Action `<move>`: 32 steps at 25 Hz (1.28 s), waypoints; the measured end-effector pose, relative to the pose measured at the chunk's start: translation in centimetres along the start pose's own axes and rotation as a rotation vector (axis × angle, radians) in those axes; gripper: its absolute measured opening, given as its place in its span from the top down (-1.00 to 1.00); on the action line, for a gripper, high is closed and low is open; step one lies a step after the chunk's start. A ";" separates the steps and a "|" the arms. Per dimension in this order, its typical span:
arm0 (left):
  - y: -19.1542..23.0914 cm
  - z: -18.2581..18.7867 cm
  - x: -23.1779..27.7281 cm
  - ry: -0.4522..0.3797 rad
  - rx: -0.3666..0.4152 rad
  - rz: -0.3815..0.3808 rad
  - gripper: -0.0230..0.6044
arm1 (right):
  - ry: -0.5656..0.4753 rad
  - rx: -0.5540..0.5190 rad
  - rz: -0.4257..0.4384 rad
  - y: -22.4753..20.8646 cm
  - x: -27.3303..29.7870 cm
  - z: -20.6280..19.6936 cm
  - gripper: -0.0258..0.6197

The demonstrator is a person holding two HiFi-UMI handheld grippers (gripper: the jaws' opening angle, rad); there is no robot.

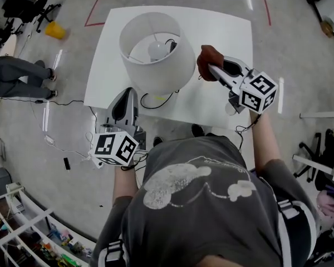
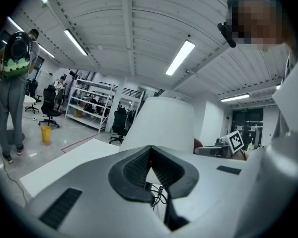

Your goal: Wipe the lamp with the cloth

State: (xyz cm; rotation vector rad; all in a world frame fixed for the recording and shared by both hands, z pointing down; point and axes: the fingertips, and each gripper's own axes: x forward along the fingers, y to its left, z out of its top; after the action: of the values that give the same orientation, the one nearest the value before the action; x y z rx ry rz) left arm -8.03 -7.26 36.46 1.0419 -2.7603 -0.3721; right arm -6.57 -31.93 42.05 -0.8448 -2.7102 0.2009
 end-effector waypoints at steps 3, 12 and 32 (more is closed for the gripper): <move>0.7 0.5 -0.2 -0.007 -0.010 -0.033 0.90 | -0.080 -0.054 -0.037 1.3 -1.4 3.4 0.63; 1.3 2.7 0.0 -0.018 -0.007 -0.176 0.90 | -0.242 -0.213 -0.037 9.3 -1.8 12.7 0.63; 2.3 2.0 -0.4 0.094 -0.044 -0.408 0.90 | -0.024 -0.009 -0.276 11.2 2.2 -0.5 0.62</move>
State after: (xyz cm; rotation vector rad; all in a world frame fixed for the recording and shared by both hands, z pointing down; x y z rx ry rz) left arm -9.68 -4.98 35.16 1.5683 -2.4345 -0.4212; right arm -2.19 -21.45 40.59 -0.4641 -2.8133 0.1390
